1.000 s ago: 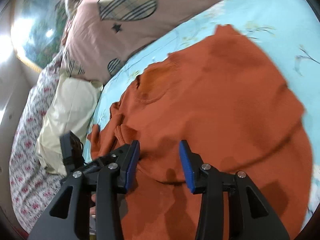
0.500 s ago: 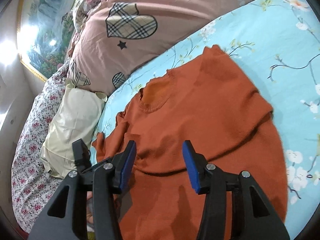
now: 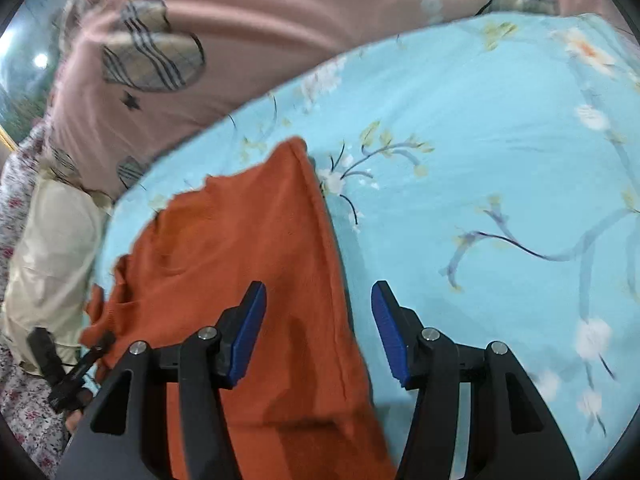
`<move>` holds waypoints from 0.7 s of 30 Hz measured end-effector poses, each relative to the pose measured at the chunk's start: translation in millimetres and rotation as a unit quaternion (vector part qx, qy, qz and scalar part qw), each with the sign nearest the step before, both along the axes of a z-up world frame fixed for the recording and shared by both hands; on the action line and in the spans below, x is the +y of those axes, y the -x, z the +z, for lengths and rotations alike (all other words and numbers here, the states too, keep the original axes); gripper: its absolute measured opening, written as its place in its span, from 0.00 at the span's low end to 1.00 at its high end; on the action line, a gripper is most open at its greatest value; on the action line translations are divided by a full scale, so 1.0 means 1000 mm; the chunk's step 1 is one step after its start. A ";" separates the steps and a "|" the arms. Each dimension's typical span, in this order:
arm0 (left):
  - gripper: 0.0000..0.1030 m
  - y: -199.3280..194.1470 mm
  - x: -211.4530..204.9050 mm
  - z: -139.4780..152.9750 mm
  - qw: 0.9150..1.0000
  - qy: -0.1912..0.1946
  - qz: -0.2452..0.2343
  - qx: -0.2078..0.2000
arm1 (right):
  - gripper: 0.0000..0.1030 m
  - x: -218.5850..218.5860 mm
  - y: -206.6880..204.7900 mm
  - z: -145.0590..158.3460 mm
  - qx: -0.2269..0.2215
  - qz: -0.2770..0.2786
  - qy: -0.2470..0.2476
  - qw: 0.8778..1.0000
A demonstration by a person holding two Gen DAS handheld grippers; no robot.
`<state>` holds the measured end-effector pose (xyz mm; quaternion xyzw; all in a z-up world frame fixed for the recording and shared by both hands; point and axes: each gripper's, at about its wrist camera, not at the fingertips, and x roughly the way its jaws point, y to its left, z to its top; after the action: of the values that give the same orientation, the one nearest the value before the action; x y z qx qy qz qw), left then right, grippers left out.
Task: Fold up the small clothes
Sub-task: 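Grasp the other sleeve cuff with the left gripper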
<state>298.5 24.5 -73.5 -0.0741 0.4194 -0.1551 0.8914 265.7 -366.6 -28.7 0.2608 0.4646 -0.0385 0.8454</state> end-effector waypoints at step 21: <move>0.12 0.008 -0.005 0.005 1.000 0.006 -0.008 0.013 | 0.46 0.076 0.027 0.001 0.003 0.077 0.005 0.997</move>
<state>290.2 19.2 -68.9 -0.0784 0.4310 -0.1637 0.8839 238.8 -290.4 -28.0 0.2194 0.4856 0.0240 0.8459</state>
